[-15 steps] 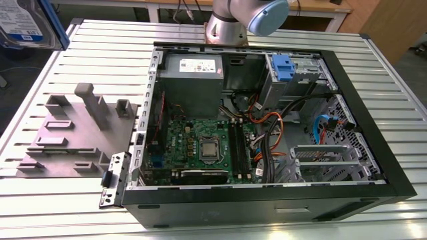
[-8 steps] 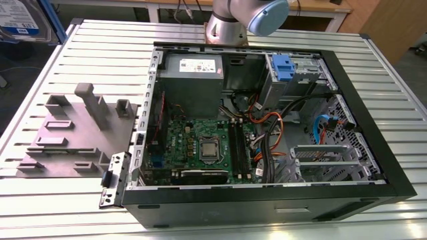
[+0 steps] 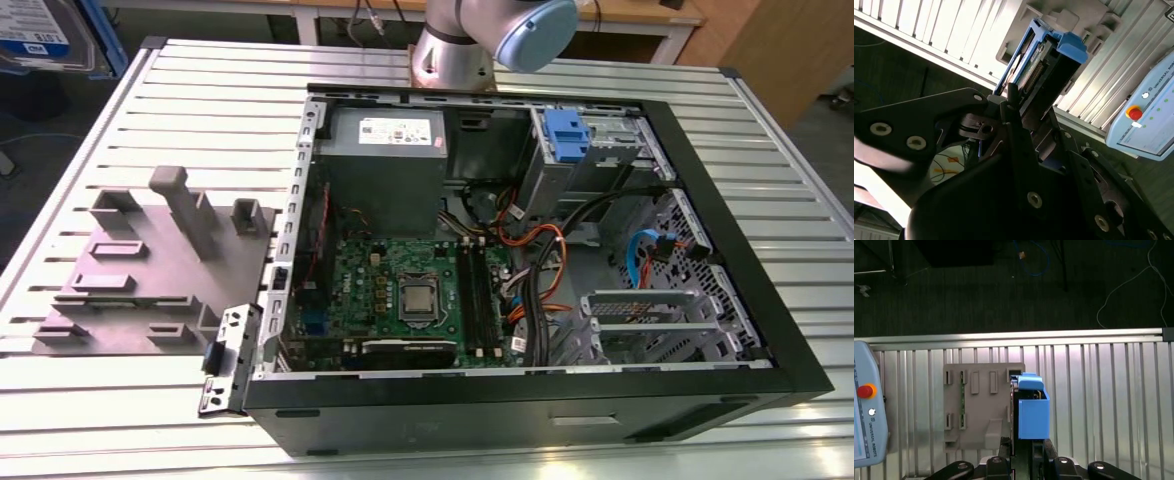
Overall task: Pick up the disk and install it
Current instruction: 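Pick up the disk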
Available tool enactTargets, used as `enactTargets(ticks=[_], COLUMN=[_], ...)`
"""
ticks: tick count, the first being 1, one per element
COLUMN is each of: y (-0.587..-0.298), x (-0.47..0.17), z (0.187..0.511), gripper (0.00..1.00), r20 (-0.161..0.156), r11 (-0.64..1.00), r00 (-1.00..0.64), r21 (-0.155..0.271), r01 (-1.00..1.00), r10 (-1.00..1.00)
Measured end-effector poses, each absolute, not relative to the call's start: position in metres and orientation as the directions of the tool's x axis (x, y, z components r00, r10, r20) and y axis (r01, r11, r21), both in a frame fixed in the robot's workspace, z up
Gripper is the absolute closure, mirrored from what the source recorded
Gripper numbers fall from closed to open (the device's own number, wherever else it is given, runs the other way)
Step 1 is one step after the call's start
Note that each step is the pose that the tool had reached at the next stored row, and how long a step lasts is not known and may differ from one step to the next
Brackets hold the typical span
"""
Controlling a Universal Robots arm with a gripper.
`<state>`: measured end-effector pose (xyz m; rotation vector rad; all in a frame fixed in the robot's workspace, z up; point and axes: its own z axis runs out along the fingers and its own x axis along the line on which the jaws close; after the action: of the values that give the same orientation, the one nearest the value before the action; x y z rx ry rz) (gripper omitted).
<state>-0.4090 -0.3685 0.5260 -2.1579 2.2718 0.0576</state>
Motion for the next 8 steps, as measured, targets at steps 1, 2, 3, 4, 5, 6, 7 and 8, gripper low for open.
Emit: enactTargets(ticks=[1,2,3,4,5,6,7,8], y=[-0.3685,-0.3684,-0.3685,-0.3685,-0.3685,-0.3685,-0.3685,-0.3685], x=[-0.409,-0.4087,-0.4078,-0.4065,-0.4049,-0.4031,-0.4011,-0.399], z=[0.526,0.526,0.526,0.5261,0.5261,0.5261,0.5261,0.5261], gripper=[0.65,0.65,0.65,0.65,0.65,0.65,0.65,0.65], r20=[-0.031,-0.031,-0.031,-0.031,-0.031,-0.031,-0.031,-0.031], r11=[0.051,0.051,0.051,0.051,0.051,0.051,0.051,0.051], r00=[-0.052,-0.052,-0.052,-0.052,-0.052,-0.052,-0.052,-0.052], r21=[0.021,0.021,0.021,0.021,0.021,0.021,0.021,0.021], r01=[-0.998,-0.998,-0.998,-0.998,-0.998,-0.998,-0.998,-0.998], r10=[-0.998,-0.998,-0.998,-0.998,-0.998,-0.998,-0.998,-0.998])
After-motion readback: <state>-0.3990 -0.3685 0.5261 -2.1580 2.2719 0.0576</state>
